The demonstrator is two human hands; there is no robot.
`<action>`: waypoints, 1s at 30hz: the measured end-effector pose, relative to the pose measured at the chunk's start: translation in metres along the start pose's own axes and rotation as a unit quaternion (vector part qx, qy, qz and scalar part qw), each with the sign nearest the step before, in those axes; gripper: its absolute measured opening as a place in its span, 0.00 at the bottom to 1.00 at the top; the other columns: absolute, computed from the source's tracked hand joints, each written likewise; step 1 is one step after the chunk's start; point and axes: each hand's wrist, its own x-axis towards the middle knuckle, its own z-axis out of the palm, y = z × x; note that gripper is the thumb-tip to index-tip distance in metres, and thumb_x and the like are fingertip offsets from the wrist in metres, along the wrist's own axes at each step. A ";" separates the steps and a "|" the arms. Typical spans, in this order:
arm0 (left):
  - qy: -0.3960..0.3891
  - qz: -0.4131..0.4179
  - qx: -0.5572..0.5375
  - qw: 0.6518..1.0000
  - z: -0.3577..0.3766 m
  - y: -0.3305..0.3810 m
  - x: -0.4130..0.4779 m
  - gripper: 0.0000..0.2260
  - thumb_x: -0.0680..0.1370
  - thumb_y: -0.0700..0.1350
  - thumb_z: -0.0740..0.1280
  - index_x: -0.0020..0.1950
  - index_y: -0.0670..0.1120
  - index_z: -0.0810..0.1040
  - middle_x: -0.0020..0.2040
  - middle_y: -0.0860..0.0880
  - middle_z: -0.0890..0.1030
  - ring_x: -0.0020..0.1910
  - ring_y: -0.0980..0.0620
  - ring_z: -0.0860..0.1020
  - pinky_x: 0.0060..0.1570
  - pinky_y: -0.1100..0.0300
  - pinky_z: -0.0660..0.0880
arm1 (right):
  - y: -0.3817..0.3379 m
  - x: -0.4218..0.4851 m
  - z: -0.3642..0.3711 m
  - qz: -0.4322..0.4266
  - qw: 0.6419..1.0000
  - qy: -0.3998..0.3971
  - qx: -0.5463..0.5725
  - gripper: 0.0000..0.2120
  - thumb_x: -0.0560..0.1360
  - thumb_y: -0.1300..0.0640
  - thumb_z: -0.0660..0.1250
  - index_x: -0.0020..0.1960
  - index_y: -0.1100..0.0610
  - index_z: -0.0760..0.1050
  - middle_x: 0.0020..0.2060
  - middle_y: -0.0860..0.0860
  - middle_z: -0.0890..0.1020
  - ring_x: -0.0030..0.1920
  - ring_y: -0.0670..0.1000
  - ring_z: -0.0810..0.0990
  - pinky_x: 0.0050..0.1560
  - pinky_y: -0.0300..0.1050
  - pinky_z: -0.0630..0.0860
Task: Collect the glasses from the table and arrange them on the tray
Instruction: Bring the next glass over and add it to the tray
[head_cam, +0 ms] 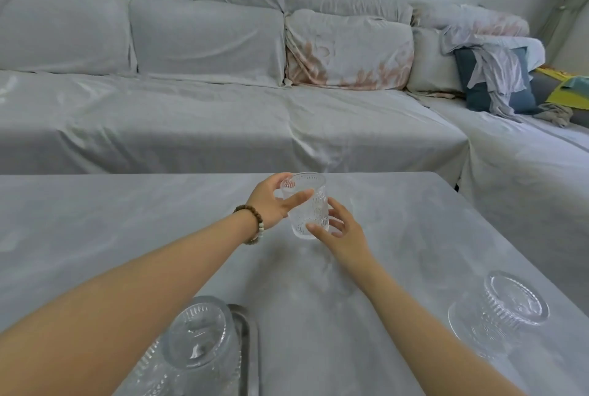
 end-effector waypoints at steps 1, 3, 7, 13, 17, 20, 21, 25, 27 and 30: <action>0.009 -0.004 -0.022 1.000 -0.006 0.006 -0.010 0.31 0.68 0.57 0.72 0.68 0.48 0.69 0.62 0.52 0.70 0.56 0.52 0.75 0.40 0.63 0.80 | -0.009 -0.006 0.003 -0.008 1.000 -0.009 0.008 0.28 0.70 0.56 0.75 0.66 0.45 0.70 0.57 0.39 0.78 0.60 0.45 0.78 0.56 0.37 0.76; 0.019 -0.015 -0.068 0.997 -0.022 0.018 -0.031 0.34 0.67 0.59 0.71 0.69 0.46 0.69 0.63 0.51 0.70 0.59 0.49 0.75 0.37 0.64 0.80 | -0.029 -0.020 0.009 -0.021 0.999 -0.028 0.027 0.27 0.70 0.54 0.75 0.66 0.42 0.71 0.57 0.37 0.79 0.59 0.44 0.79 0.56 0.37 0.77; 0.014 -0.018 -0.144 0.989 -0.058 0.043 -0.079 0.38 0.60 0.65 0.70 0.63 0.44 0.74 0.61 0.45 0.79 0.52 0.48 0.82 0.41 0.59 0.81 | -0.077 -0.051 0.026 -0.037 0.996 -0.064 0.051 0.22 0.69 0.50 0.75 0.61 0.39 0.74 0.54 0.37 0.82 0.52 0.41 0.83 0.46 0.32 0.78; 0.015 0.007 -0.223 0.975 -0.111 0.058 -0.151 0.31 0.62 0.68 0.68 0.56 0.48 0.79 0.49 0.51 0.86 0.50 0.49 0.84 0.42 0.61 0.80 | -0.137 -0.095 0.069 0.020 0.981 -0.124 0.145 0.32 0.62 0.47 0.75 0.63 0.53 0.71 0.55 0.51 0.83 0.54 0.51 0.84 0.50 0.44 0.82; 0.042 0.011 -0.266 0.963 -0.147 0.048 -0.192 0.27 0.66 0.66 0.67 0.56 0.48 0.79 0.50 0.50 0.86 0.52 0.48 0.83 0.43 0.61 0.80 | -0.164 -0.118 0.103 0.028 0.978 -0.157 0.133 0.24 0.69 0.53 0.73 0.63 0.55 0.72 0.54 0.53 0.84 0.54 0.52 0.84 0.52 0.42 0.81; 0.071 0.005 -0.281 0.957 -0.176 0.034 -0.223 0.25 0.65 0.66 0.68 0.54 0.52 0.79 0.51 0.51 0.86 0.52 0.48 0.83 0.43 0.60 0.80 | -0.176 -0.130 0.131 0.019 0.979 -0.175 0.101 0.20 0.71 0.56 0.72 0.62 0.54 0.74 0.54 0.54 0.85 0.55 0.53 0.84 0.55 0.46 0.81; 0.086 0.001 -0.276 0.957 -0.185 0.029 -0.233 0.26 0.64 0.66 0.68 0.56 0.52 0.78 0.53 0.50 0.85 0.53 0.48 0.83 0.44 0.58 0.81 | -0.178 -0.133 0.139 0.010 0.980 -0.179 0.082 0.20 0.70 0.55 0.73 0.61 0.53 0.75 0.54 0.54 0.85 0.55 0.53 0.83 0.56 0.48 0.80; 0.125 -0.017 -0.227 0.966 -0.221 0.004 -0.265 0.32 0.69 0.60 0.66 0.70 0.49 0.67 0.65 0.47 0.74 0.56 0.46 0.80 0.53 0.52 0.79 | -0.183 -0.143 0.176 -0.016 0.985 -0.172 -0.001 0.27 0.65 0.49 0.78 0.61 0.50 0.73 0.55 0.51 0.83 0.52 0.50 0.84 0.49 0.42 0.79; 0.127 -0.012 -0.205 0.970 -0.236 -0.008 -0.278 0.24 0.74 0.52 0.65 0.69 0.53 0.66 0.66 0.47 0.73 0.59 0.45 0.78 0.54 0.53 0.78 | -0.182 -0.148 0.191 -0.024 0.985 -0.165 -0.054 0.33 0.61 0.47 0.79 0.62 0.52 0.72 0.57 0.51 0.80 0.52 0.51 0.83 0.53 0.44 0.79; 0.141 -0.011 -0.150 0.979 -0.251 -0.024 -0.294 0.22 0.77 0.48 0.65 0.70 0.56 0.66 0.64 0.47 0.74 0.58 0.52 0.78 0.48 0.62 0.78 | -0.178 -0.155 0.210 -0.060 0.974 -0.179 -0.128 0.36 0.62 0.46 0.79 0.66 0.54 0.72 0.58 0.50 0.79 0.47 0.48 0.83 0.49 0.39 0.78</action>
